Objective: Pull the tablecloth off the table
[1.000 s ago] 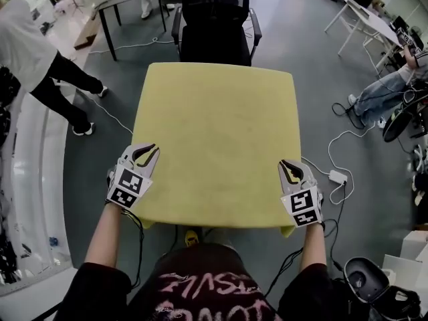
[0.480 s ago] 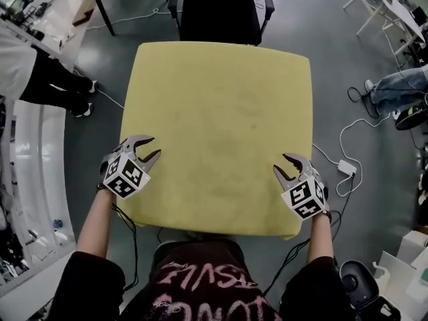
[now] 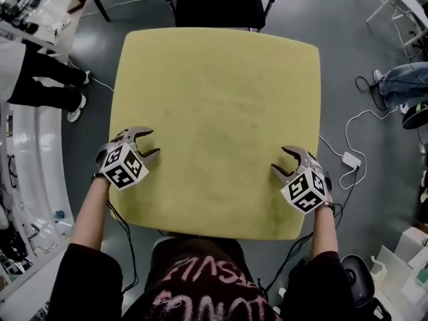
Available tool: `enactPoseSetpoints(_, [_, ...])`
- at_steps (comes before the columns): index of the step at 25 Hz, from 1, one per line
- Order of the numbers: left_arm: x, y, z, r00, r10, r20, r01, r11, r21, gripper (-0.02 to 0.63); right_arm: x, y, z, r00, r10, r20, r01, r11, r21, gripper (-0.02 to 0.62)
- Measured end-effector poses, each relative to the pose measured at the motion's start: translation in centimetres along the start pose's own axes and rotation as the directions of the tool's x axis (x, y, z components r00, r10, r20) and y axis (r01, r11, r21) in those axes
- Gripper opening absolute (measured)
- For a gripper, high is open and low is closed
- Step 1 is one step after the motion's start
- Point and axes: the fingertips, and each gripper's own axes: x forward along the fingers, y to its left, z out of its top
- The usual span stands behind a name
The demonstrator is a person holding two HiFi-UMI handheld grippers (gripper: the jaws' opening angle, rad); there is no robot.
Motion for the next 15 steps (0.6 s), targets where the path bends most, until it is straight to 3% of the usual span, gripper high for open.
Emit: enactPoseSetpoints(15, [2.3,1.5,-0.1,0.992,-0.123,-0.039,0.123,0.992,-0.017,0.284,2.2,-1.5,-0.5,0.986,0.156,-0.057,-0.154,0.987,0.036,0.282])
